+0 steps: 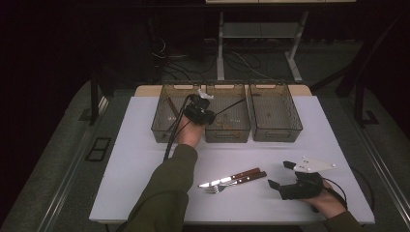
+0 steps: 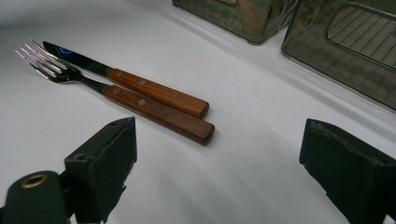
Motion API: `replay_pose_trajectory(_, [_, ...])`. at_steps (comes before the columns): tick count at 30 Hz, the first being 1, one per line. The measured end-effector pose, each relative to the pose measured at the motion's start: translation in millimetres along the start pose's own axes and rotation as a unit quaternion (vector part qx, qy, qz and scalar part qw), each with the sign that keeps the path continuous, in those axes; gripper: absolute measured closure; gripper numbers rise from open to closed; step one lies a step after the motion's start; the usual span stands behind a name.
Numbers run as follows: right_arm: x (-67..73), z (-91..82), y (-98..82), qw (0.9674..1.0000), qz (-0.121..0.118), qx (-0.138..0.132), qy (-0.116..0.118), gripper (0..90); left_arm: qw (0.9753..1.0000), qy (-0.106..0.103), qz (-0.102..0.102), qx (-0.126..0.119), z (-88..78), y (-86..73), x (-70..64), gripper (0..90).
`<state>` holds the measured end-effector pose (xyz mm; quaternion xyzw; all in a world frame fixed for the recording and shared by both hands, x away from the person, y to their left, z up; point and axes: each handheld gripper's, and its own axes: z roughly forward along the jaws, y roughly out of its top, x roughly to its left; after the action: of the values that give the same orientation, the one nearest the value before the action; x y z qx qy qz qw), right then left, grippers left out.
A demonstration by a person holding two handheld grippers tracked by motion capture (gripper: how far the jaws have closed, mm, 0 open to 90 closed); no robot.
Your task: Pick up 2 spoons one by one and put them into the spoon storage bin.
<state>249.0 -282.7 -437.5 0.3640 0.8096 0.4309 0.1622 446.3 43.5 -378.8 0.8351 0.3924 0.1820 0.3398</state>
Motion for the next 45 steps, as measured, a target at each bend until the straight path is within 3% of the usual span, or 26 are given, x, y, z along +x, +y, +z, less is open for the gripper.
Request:
replay_pose_trajectory(6, [0.1,0.1,0.1,1.0,0.0,0.001,0.0,11.3,0.9999,-0.01,-0.007,0.003,2.3,-1.4,0.2,86.7])
replay_pose_trajectory(11, [0.2,0.1,0.0,1.0,0.0,0.001,0.0,11.3,1.0,-0.007,-0.006,0.0,2.4,-1.1,-0.5,75.3])
replay_pose_trajectory(19, [0.2,0.1,0.0,1.0,0.0,0.001,0.0,11.3,0.9997,-0.025,-0.003,-0.006,-0.6,-0.6,0.3,67.9])
replay_pose_trajectory(20, [0.2,0.1,0.0,1.0,0.0,0.0,0.0,11.3,0.9994,-0.03,-0.01,-0.013,-0.6,-1.0,-1.0,66.2])
replay_pose_trajectory(21, [0.2,-0.1,0.0,1.0,-0.001,-0.001,0.0,11.3,0.9993,-0.035,-0.003,-0.012,-2.2,-1.2,-0.2,64.8])
replay_pose_trajectory(31, [0.6,0.2,0.2,1.0,0.0,0.002,0.0,11.3,0.9957,-0.079,-0.002,-0.047,-20.2,-7.8,3.2,47.8])
replay_pose_trajectory(33, [0.6,0.2,0.2,1.0,0.0,0.003,0.001,11.3,0.9957,-0.083,0.012,-0.038,-24.3,-10.3,4.8,45.3])
replay_pose_trajectory(37, [0.5,0.0,0.4,1.0,0.0,0.002,0.003,11.3,0.9945,-0.095,0.021,-0.039,-30.2,-17.7,4.8,39.5])
replay_pose_trajectory(41, [0.7,0.3,0.3,1.0,0.001,0.003,0.003,11.3,0.9924,-0.107,0.023,-0.056,-35.4,-26.0,1.7,34.7])
replay_pose_trajectory(45, [-0.6,0.5,0.6,0.9999,0.011,0.004,0.006,11.3,0.9911,-0.116,0.031,-0.057,-41.5,-32.9,-1.8,31.1])
